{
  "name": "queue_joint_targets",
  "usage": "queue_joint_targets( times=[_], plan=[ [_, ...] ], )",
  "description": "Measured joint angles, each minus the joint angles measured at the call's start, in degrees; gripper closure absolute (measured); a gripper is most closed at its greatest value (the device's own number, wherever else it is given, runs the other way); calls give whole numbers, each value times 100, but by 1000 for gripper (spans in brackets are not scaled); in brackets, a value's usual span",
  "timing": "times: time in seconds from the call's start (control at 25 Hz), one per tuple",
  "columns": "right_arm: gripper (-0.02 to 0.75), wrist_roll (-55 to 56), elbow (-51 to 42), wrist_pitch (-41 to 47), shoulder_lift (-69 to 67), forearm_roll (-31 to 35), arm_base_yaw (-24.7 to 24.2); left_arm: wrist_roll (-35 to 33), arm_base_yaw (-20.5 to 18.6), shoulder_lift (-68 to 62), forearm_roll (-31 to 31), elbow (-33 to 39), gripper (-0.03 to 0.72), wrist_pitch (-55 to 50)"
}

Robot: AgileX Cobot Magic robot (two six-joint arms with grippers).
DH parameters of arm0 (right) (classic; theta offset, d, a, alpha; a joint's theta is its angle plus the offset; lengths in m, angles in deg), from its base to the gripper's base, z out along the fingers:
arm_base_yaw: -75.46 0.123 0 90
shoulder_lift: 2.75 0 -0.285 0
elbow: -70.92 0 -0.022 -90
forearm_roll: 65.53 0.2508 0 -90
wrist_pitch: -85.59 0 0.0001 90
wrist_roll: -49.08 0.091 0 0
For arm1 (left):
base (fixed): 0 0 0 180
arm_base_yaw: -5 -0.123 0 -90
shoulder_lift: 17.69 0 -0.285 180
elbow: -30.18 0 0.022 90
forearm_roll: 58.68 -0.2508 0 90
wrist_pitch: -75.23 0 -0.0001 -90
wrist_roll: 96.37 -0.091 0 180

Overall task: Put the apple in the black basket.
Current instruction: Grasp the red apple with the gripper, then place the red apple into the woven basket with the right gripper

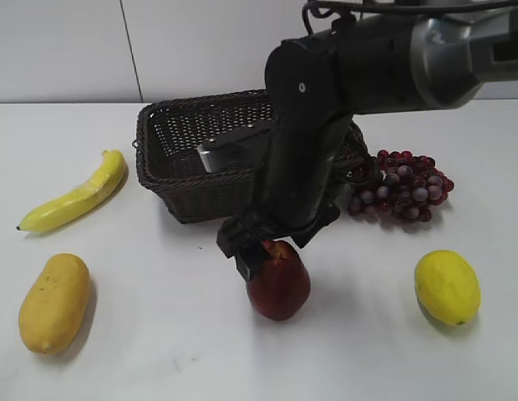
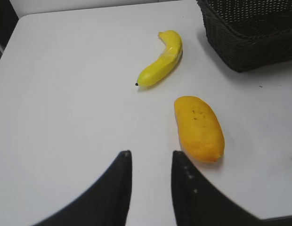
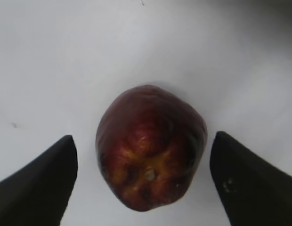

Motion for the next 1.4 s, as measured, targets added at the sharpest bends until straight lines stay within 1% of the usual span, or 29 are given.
queue_joint_targets(
  times=[0.2, 0.4, 0.68, 0.76, 1.0, 1.16, 1.28, 1.4],
  plan=[
    [85, 54, 5, 11, -123, -39, 0, 0, 0, 0, 0, 0, 465, 0],
    [158, 61, 24, 111, -273, -34, 0, 0, 0, 0, 0, 0, 465, 0],
    [158, 61, 108, 186, -296, -23, 0, 0, 0, 0, 0, 0, 465, 0],
    [158, 61, 226, 363, -317, -28, 0, 0, 0, 0, 0, 0, 465, 0],
    [159, 29, 1158, 1272, -305, -28, 0, 0, 0, 0, 0, 0, 465, 0],
    [159, -35, 2041, 1804, -186, -82, 0, 0, 0, 0, 0, 0, 465, 0],
    [159, -24, 2831, 1921, -127, -319, -22, 0, 0, 0, 0, 0, 465, 0],
    [159, 56, 3473, 1773, -103, -373, -150, 0, 0, 0, 0, 0, 465, 0]
  ],
)
